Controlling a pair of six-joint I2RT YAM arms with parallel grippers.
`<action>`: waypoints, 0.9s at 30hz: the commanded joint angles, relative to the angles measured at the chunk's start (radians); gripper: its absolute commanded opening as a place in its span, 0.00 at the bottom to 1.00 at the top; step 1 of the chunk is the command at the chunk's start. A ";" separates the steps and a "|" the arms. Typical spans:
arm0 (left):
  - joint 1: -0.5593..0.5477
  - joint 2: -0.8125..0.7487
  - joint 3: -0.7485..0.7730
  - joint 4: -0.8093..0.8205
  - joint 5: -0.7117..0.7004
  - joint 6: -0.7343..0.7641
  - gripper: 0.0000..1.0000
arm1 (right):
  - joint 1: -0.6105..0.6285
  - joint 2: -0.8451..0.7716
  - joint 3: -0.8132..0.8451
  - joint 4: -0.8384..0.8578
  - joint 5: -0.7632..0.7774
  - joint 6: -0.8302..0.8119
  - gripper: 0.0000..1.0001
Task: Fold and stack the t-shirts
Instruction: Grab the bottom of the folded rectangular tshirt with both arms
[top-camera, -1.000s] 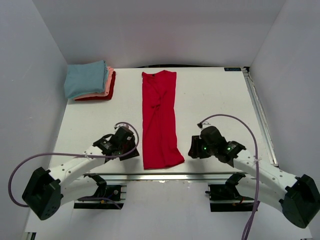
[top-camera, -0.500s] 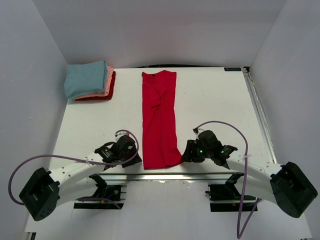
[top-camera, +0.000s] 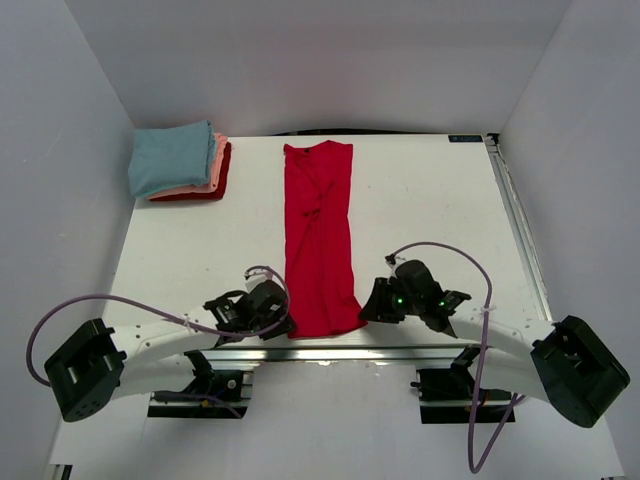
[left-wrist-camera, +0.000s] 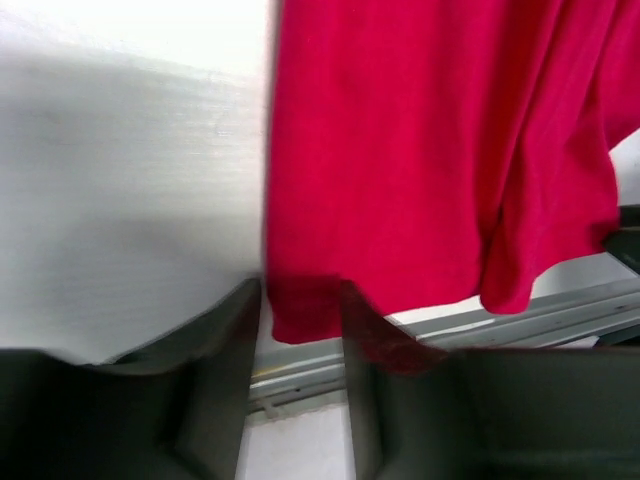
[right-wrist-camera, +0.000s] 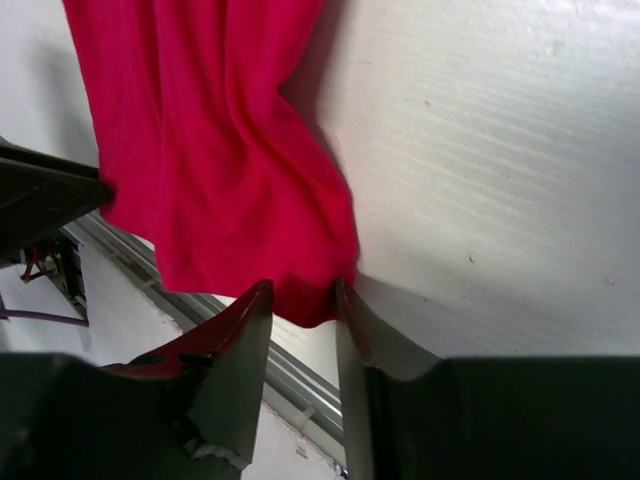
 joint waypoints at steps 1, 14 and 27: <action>-0.032 0.024 -0.011 -0.005 -0.025 -0.042 0.41 | -0.005 0.005 -0.028 0.045 -0.008 0.041 0.37; -0.075 0.115 0.075 -0.135 -0.088 0.012 0.00 | 0.027 -0.106 -0.090 -0.035 -0.016 0.116 0.00; -0.075 0.010 0.046 -0.224 -0.119 0.004 0.00 | 0.036 -0.080 -0.029 -0.187 -0.008 0.065 0.52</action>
